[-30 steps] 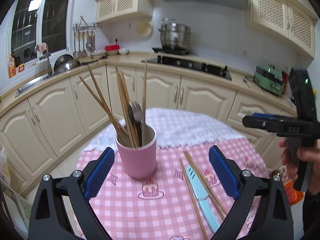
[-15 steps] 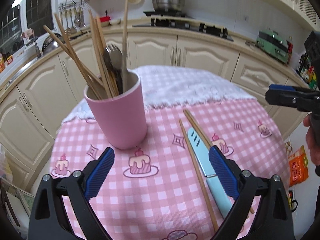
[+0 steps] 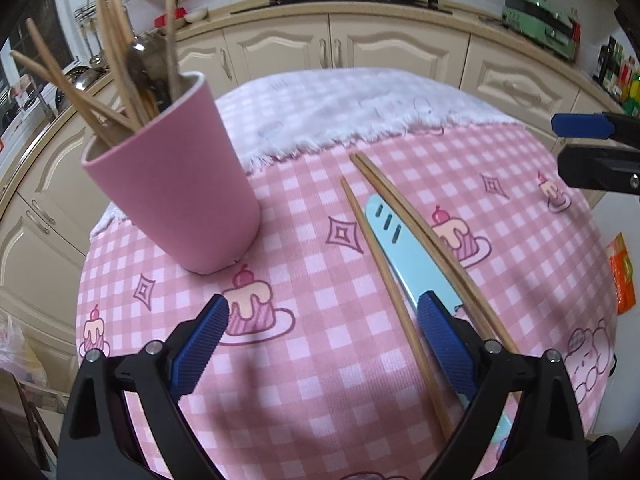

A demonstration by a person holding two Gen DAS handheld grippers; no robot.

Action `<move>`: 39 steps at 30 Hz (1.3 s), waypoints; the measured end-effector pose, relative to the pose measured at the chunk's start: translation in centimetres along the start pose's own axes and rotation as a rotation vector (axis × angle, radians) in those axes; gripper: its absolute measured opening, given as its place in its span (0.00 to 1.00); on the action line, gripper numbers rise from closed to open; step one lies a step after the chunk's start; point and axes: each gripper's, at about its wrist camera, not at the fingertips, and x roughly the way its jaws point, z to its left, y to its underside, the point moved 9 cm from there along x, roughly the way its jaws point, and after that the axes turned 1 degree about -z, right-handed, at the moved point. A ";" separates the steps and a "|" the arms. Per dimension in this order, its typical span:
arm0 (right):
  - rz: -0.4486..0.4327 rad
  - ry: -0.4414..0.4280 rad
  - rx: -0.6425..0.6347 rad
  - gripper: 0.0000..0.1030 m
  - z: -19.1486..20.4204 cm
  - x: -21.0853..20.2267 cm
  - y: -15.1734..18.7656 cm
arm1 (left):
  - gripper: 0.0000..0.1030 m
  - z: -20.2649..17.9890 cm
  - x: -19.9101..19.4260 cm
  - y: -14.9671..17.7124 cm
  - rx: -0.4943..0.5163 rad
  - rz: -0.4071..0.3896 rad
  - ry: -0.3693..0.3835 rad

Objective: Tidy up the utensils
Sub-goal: 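Lower both open tools toward the last chopsticks beside the blue knife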

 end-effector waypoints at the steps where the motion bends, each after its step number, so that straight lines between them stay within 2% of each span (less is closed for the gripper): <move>1: 0.005 0.004 -0.004 0.94 0.0 0.2 0.1 | 0.91 -0.1 0.3 0.0 0.007 0.010 -0.003; 5: 0.031 0.032 -0.028 0.94 0.0 1.0 0.9 | 0.91 0.0 1.6 0.2 0.014 0.041 -0.024; 8: 0.060 0.065 -0.055 0.94 0.0 2.0 1.5 | 0.91 0.2 2.0 0.2 -0.016 0.040 0.001; 14: 0.116 0.082 -0.100 0.94 0.7 4.2 3.1 | 0.91 0.8 2.1 0.0 -0.027 0.020 -0.011; 25: 0.187 0.138 -0.151 0.94 1.5 6.7 4.5 | 0.91 1.9 1.8 1.0 -0.107 -0.009 0.053; 32: 0.220 0.135 -0.135 0.94 1.5 7.5 4.4 | 0.91 1.8 1.9 0.7 -0.105 0.017 0.081; 39: 0.238 0.159 -0.155 0.94 0.9 7.9 4.5 | 0.91 1.6 2.1 0.4 -0.080 0.036 0.053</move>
